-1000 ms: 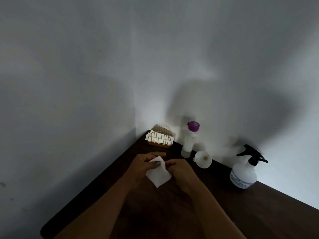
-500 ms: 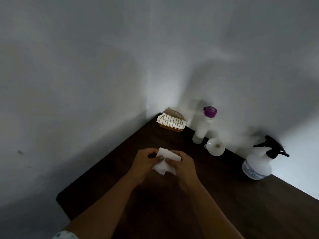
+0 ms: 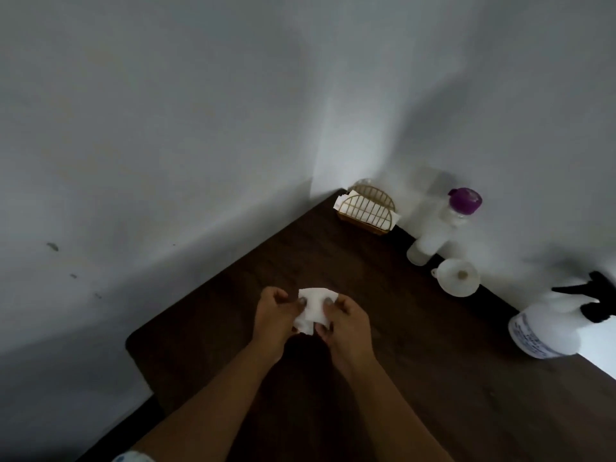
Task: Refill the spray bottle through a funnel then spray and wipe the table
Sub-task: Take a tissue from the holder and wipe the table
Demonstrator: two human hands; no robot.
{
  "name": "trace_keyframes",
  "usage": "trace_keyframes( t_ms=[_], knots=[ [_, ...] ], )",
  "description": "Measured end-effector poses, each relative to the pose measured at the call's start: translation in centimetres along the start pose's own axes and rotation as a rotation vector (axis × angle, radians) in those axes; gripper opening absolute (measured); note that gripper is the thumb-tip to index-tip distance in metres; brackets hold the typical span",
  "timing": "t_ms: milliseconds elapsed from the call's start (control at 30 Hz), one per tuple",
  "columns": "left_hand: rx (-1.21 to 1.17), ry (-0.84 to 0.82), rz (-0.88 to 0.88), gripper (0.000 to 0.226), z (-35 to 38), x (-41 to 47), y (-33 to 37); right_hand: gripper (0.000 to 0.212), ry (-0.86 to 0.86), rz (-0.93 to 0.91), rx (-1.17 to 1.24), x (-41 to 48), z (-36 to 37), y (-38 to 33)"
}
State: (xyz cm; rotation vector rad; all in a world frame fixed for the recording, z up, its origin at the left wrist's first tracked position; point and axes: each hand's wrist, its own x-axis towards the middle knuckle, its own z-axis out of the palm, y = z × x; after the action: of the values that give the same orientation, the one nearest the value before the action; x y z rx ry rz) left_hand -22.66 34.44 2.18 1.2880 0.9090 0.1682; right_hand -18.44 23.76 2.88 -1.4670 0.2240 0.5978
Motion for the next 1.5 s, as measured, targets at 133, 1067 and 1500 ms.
trace_keyframes(
  t_ms=[133,1067,1500],
  knots=[
    [-0.068,-0.118,-0.084,0.016,-0.5,0.6,-0.5,0.028,0.093,-0.074,-0.155,0.5,0.5,0.8],
    [0.747,0.187,0.592,0.028,-5.6,2.2,-6.3,0.066,-0.398,-0.798,-1.611,-0.2,-1.4,8.0],
    [0.642,0.269,0.494,0.036,-7.3,1.2,-6.7,0.068,-0.456,-0.773,-1.793,4.2,4.6,5.2]
  ],
)
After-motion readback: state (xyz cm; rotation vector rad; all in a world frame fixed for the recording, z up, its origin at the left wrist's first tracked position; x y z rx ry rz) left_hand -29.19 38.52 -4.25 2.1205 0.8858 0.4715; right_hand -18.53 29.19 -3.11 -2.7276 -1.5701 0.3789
